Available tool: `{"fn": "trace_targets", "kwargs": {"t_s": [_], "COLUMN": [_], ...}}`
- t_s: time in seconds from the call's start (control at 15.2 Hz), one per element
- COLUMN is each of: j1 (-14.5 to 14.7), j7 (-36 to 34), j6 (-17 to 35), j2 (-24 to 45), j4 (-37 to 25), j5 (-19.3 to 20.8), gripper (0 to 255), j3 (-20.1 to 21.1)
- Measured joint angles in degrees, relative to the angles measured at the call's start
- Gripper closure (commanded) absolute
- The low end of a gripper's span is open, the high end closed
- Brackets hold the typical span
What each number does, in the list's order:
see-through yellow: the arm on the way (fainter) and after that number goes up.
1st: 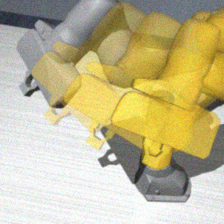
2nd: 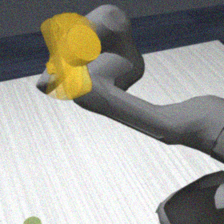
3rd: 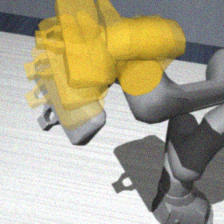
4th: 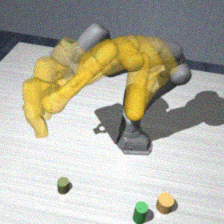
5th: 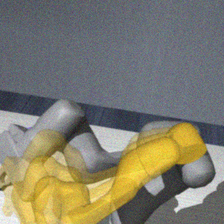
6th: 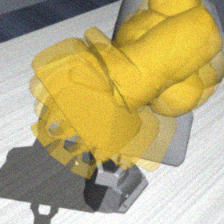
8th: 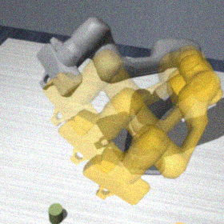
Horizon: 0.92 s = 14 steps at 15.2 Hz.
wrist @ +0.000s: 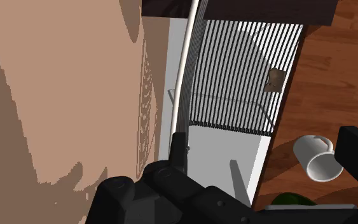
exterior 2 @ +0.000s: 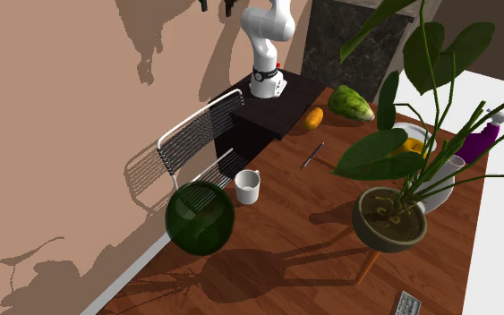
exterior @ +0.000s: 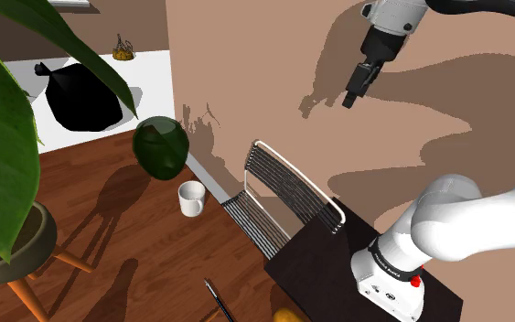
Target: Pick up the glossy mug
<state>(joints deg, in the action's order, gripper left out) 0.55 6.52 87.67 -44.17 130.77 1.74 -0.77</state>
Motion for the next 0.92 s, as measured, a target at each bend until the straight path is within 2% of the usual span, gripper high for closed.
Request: {"fn": "trace_targets", "kwargs": {"t_s": [0.2,0.53,0.92], "j1": [0.3,1.4,2.5], "j7": [-0.8,-4.2,-7.4], "j6": [1.7,10.2,20.4], "j2": [1.2,5.6,14.5], "j4": [0.7,4.9,6.4], "j5": [-0.6,-2.8,-4.6], "gripper": [0,0,0], "j3": [0.6,3.4,6.2]}}
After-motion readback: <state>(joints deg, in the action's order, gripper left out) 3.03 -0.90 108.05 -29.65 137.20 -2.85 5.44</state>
